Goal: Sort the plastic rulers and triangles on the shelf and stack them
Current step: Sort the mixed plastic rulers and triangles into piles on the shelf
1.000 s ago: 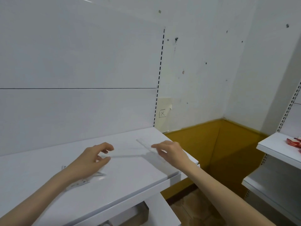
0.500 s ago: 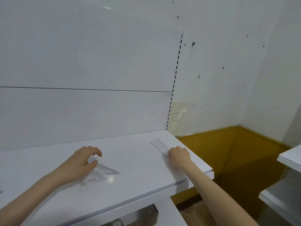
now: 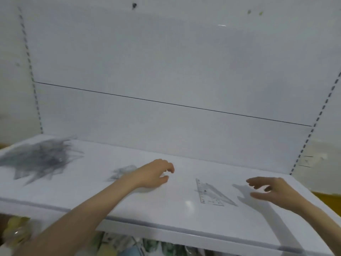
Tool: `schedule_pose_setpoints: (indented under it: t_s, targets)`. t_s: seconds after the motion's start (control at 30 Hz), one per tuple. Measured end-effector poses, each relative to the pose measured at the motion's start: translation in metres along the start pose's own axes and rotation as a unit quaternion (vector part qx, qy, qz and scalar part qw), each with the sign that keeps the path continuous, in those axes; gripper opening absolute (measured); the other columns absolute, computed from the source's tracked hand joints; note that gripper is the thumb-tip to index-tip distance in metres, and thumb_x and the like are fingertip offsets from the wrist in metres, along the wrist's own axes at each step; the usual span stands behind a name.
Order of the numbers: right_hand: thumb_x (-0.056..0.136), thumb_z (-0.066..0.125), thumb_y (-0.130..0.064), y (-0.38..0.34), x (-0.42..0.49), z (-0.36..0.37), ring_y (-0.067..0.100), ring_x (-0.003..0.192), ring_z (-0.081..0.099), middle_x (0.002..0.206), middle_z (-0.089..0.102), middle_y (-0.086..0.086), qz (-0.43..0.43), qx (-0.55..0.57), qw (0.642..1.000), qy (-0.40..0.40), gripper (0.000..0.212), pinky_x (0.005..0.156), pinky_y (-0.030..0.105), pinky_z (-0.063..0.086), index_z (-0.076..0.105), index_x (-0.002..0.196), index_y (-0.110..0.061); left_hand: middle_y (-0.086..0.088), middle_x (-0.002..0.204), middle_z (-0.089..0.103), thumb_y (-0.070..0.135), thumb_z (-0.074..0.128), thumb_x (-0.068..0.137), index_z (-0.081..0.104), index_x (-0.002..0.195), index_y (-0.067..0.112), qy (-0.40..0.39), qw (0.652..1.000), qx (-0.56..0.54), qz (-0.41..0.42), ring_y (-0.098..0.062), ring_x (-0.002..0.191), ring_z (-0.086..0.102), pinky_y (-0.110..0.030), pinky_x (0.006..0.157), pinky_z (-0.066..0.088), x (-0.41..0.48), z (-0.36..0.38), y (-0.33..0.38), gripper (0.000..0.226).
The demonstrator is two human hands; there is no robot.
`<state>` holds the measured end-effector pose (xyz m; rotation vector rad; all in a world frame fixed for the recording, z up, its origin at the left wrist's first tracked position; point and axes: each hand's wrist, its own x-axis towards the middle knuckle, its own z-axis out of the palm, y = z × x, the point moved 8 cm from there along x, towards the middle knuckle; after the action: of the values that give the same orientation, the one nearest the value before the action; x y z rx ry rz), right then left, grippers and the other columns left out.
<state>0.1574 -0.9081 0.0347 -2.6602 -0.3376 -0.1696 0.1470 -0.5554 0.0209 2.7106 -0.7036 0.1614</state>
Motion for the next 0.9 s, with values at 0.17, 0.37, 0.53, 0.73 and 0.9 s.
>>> schedule_pose_setpoints:
  t_s: [0.17,0.37,0.53,0.73,0.9]
  targets:
    - [0.041,0.049,-0.098,-0.119,0.042,0.048,-0.005,0.087,0.065,0.097,0.069,-0.021,-0.081,0.041,0.996,-0.027,0.09,0.079,0.018,0.046,0.053,0.114,-0.045,0.002,0.127,0.049,0.018,0.046,0.093,0.052,0.121,0.019,0.052,0.997,0.001,-0.066,-0.012,0.115,0.039,-0.032,0.098,0.037,-0.074,-0.052,-0.086,0.029]
    - [0.063,0.065,-0.072,-0.289,0.098,0.121,-0.007,0.088,0.062,0.102,0.065,-0.021,-0.173,0.019,0.983,-0.059,0.056,0.079,0.018,0.05,0.046,0.11,-0.051,0.005,0.125,0.049,0.02,0.047,0.095,0.054,0.117,0.019,0.1,0.985,0.024,-0.138,-0.009,0.115,0.038,-0.026,0.096,0.035,-0.177,-0.116,-0.206,0.023]
    - [0.083,0.072,-0.03,-0.416,0.133,0.195,-0.005,0.089,0.063,0.103,0.067,-0.016,-0.233,0.042,0.969,-0.069,0.032,0.079,0.012,0.048,0.06,0.111,-0.038,0.001,0.116,0.057,0.015,0.053,0.092,0.062,0.11,0.017,0.13,0.974,0.068,-0.172,-0.013,0.11,0.045,-0.02,0.091,0.032,-0.241,-0.172,-0.31,0.02]
    - [0.091,0.063,-0.027,-0.524,0.153,0.277,-0.006,0.086,0.062,0.1,0.068,-0.016,-0.257,0.048,0.961,-0.091,0.018,0.076,0.011,0.048,0.072,0.106,-0.02,0.004,0.114,0.06,0.021,0.055,0.092,0.065,0.107,0.02,0.115,0.97,0.058,-0.205,-0.013,0.109,0.052,-0.02,0.085,0.035,-0.277,-0.195,-0.403,0.018]
    - [0.09,0.057,-0.048,-0.564,0.171,0.308,0.01,0.099,0.062,0.109,0.068,-0.006,-0.186,0.021,0.98,-0.067,0.037,0.087,0.035,0.051,0.068,0.112,-0.02,0.016,0.108,0.053,0.079,0.047,0.07,0.061,0.113,0.026,0.041,0.985,0.018,-0.168,-0.001,0.101,0.046,-0.015,0.078,0.034,-0.279,-0.185,-0.424,0.07]
